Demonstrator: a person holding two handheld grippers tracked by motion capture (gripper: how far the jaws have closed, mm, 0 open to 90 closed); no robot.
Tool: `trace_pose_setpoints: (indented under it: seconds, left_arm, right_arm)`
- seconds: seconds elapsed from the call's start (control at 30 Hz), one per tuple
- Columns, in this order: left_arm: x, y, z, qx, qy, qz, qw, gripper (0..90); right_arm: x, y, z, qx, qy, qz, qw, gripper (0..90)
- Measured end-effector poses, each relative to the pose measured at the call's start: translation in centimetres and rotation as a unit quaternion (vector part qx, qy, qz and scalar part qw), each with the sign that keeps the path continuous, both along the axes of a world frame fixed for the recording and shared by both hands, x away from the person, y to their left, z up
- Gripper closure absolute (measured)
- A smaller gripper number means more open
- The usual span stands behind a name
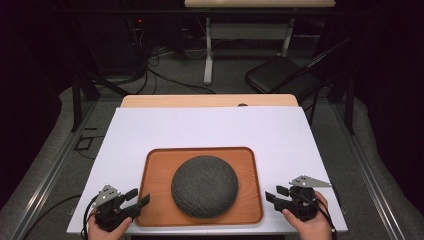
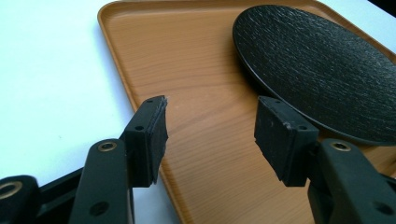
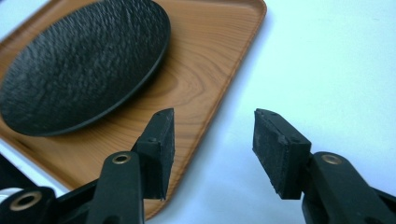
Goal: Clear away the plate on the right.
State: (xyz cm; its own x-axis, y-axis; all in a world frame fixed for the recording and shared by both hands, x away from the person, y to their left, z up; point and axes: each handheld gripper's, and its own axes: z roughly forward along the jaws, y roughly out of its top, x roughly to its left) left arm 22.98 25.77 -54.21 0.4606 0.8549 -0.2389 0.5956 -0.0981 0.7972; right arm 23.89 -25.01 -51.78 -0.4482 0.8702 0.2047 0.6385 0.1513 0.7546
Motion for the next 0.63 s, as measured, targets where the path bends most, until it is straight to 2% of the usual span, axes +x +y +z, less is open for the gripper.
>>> trace_pose_setpoints:
  seconds: [0.13, 0.4, 0.5, 0.63]
  left_arm:
    - [0.0, 0.0, 0.0, -0.001, 0.000, -0.001, 1.0000, 43.9]
    - [0.0, -0.1, 0.0, -0.001, 0.001, -0.001, 1.0000, 43.9]
    - [0.0, 0.0, 0.0, -0.003, 0.004, 0.001, 1.0000, 43.8]
    - [0.1, 0.0, 0.0, -0.015, 0.011, -0.001, 0.9998, 42.9]
  right_arm:
    - [-0.1, 0.2, -0.9, 0.007, -0.006, 0.002, 1.0000, 48.1]
    - [-0.1, 0.2, -2.0, -0.009, -0.016, 0.004, 0.9998, 48.5]
    - [0.0, 0.2, -2.1, 0.003, -0.012, 0.001, 0.9999, 48.5]
    - [0.2, 0.0, -2.3, 0.031, 0.002, 0.012, 0.9995, 50.3]
